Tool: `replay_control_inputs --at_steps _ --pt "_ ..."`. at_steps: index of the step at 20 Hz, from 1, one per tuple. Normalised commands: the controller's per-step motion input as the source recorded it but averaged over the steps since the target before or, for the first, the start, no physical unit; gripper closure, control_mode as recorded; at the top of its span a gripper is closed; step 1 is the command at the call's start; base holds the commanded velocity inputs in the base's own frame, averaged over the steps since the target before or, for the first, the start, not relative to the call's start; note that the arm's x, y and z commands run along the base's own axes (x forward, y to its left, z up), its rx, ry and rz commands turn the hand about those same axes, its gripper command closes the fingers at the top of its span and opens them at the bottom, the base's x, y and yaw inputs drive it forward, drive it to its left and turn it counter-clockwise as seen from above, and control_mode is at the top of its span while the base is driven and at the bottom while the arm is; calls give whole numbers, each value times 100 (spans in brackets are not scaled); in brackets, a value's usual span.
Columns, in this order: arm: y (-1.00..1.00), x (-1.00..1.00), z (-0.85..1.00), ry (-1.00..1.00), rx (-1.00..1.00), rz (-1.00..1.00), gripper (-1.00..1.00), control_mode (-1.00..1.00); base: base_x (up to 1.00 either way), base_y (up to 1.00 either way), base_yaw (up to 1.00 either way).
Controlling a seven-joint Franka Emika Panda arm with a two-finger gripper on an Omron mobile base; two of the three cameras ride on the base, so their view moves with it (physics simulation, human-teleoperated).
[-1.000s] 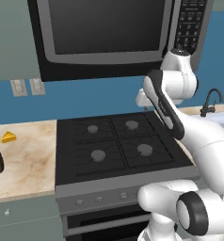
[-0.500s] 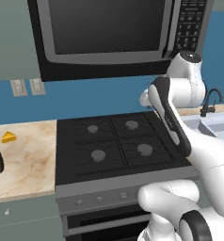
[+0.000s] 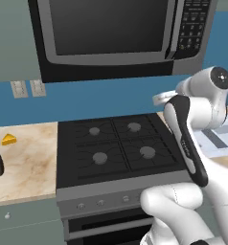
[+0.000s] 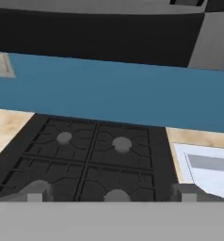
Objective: Retrieve the reheated potato from the microwave, then place the potato, cheese, and condiment on the cutting board.
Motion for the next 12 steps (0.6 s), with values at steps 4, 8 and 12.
replay_control_inputs --at_steps 4,8,12 --pt "-28 -12 49 -11 -1 0 -100 -100 0 0 0" --pt "-29 -1 54 1 0 -2 -100 -100 0 0 0" --pt "-27 -6 63 3 0 0 -100 -100 0 0 0"
